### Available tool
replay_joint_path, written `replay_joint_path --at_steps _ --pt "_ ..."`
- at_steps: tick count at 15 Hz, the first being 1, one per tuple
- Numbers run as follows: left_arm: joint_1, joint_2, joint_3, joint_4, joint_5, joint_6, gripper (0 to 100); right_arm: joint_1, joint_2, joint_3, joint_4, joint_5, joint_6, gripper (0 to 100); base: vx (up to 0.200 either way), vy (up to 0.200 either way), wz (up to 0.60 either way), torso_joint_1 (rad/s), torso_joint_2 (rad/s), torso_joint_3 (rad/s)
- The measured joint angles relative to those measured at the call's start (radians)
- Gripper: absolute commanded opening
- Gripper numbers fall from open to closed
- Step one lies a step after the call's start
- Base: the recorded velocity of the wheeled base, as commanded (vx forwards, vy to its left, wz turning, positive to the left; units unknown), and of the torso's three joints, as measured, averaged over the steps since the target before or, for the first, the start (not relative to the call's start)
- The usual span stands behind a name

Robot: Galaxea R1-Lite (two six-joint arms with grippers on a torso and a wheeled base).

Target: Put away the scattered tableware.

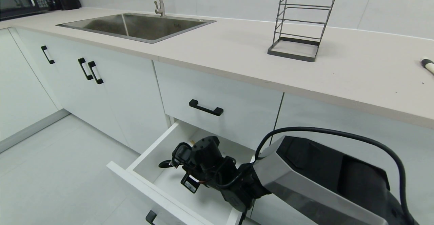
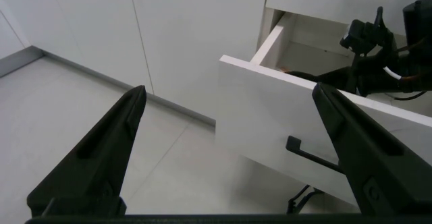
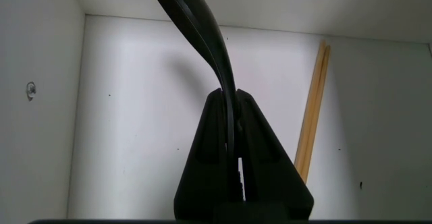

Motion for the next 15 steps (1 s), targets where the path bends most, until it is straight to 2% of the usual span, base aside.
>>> replay_joint_path --at_steps 15 --pt "0.0 0.0 0.0 0.0 0.0 0.0 100 0.0 0.072 -0.063 0.001 0.001 0.004 0 0.0 0.0 0.0 0.0 0.0 0.0"
